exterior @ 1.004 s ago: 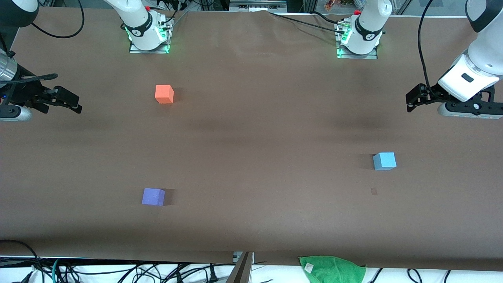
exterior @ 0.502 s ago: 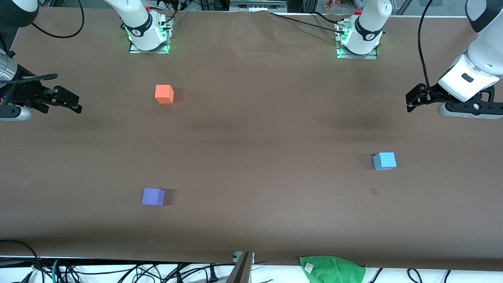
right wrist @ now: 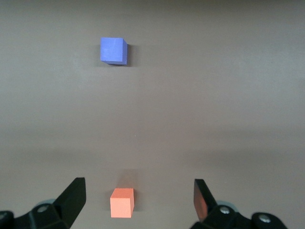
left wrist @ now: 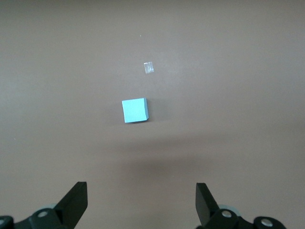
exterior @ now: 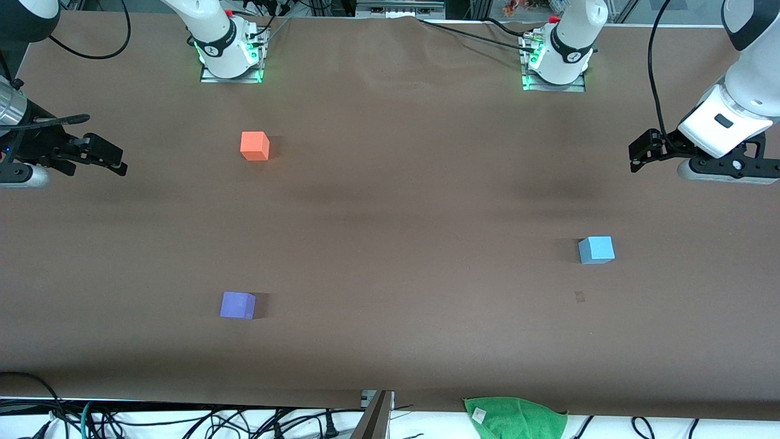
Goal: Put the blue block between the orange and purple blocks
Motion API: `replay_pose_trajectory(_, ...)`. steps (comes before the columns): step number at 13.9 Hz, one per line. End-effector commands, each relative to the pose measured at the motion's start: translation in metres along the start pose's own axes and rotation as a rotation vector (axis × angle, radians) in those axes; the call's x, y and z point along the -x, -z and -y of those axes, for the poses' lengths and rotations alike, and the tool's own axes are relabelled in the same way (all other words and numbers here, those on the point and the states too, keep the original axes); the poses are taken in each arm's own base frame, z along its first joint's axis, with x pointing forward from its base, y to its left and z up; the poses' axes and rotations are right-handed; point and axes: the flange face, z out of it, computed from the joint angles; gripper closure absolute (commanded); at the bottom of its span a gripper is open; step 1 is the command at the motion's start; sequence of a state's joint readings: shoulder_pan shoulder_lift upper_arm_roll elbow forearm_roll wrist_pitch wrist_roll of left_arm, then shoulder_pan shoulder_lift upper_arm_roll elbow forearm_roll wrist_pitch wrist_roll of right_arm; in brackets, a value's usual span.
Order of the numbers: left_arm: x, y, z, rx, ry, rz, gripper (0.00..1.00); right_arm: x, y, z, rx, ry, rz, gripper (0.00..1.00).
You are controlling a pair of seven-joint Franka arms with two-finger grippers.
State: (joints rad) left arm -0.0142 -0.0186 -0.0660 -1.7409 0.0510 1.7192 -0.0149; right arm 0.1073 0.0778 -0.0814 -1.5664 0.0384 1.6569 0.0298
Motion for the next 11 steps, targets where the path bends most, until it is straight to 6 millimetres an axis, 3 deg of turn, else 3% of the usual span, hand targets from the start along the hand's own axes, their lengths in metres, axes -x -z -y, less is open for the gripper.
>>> replay_pose_trajectory(1, -0.004, -0.010, 0.008, 0.016, 0.044, 0.050, 0.00, 0.001, 0.004, -0.001, -0.015, 0.009, 0.004, 0.00)
replay_pose_trajectory(4, -0.016, -0.039, 0.033, 0.027, 0.096, 0.084, 0.00, 0.001, 0.004, -0.002, -0.015, 0.008, 0.004, 0.00)
replay_pose_trajectory(6, -0.035, -0.063, 0.039, 0.031, 0.105, 0.054, 0.00, 0.001, 0.004, -0.002, -0.015, 0.008, 0.004, 0.00)
replay_pose_trajectory(11, -0.078, -0.145, 0.048, 0.046, 0.127, -0.018, 0.00, 0.001, 0.004, -0.003, -0.015, 0.006, 0.005, 0.00)
